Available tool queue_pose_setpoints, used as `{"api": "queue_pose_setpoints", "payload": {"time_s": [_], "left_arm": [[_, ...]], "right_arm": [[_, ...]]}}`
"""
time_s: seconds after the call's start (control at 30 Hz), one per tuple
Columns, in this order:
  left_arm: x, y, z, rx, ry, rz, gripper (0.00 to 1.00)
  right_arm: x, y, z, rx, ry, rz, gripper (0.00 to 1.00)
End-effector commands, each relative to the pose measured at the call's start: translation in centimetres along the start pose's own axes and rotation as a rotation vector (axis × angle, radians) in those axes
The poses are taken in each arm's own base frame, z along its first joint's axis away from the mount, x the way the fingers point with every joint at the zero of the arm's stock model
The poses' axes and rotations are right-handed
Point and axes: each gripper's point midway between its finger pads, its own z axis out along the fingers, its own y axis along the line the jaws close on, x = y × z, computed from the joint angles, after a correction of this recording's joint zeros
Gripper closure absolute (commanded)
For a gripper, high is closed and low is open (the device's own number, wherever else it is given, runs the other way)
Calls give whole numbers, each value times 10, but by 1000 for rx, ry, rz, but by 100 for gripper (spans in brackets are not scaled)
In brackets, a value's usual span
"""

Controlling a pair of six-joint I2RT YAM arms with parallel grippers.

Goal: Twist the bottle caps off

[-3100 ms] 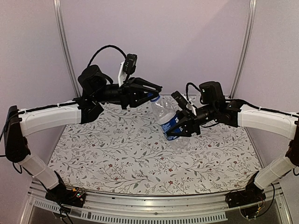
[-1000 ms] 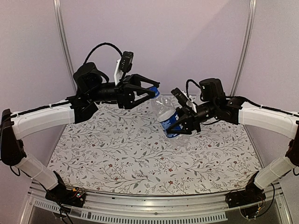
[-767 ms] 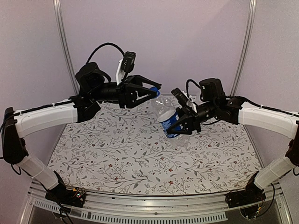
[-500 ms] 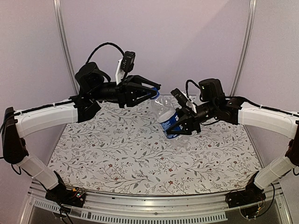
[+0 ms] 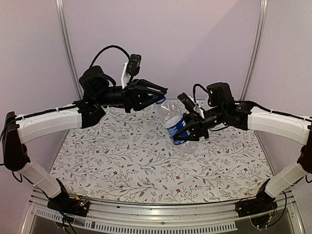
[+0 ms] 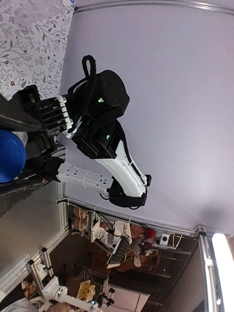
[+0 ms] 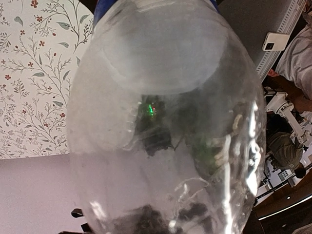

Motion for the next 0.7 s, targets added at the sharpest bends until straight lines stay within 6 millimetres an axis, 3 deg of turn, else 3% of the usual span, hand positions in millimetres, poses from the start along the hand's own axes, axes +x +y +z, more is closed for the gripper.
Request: {"api": "queue_pose_setpoints", "payload": {"time_s": [0.0,0.13,0.37,0.5,0.67], "left_arm": [[-10,2,-7,-52,-33,7,83],[-14,13,-14,-177,-65,-20,84],[-17,64,-42,-651,-141,-133,85],[-18,71,-51,-786,-150,-156,85],[-12,74,-46,-836,-115,-166,85]], "right_arm": [[2,-15,0,93,10,-12,60],[1,-32,-4,204,21,10,60],[-1,-65,-16,410,27,15,60],[-3,-75,-22,487,24,12,60],[-5,-79,-24,509,19,17,60]]}}
